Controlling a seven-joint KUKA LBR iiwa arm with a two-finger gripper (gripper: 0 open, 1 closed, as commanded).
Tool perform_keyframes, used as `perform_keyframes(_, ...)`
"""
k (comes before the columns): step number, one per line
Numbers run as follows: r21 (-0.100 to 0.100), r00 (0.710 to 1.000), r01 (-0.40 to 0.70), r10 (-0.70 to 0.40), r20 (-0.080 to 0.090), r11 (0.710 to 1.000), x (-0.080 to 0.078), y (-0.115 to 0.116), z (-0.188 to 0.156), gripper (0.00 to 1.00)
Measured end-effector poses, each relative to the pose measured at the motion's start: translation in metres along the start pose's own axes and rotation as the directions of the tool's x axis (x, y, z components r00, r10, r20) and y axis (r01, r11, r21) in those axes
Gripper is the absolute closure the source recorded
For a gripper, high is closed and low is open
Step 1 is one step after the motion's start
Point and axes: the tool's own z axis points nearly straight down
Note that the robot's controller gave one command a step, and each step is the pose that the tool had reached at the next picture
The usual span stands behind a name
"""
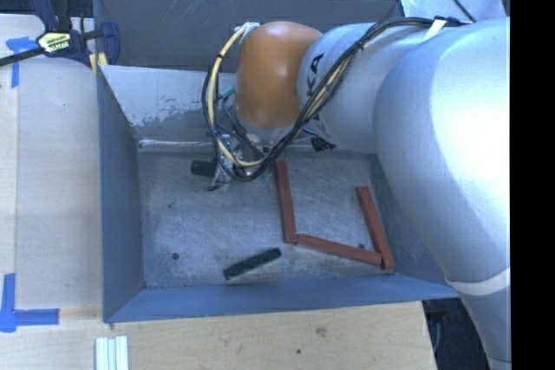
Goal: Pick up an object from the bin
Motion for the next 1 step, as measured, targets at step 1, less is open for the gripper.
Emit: perform_keyframes(1,-0.001,1.0,-0.008,0.008,0.008,1.0,-0.0042,-0.0282,-0.146,1.0)
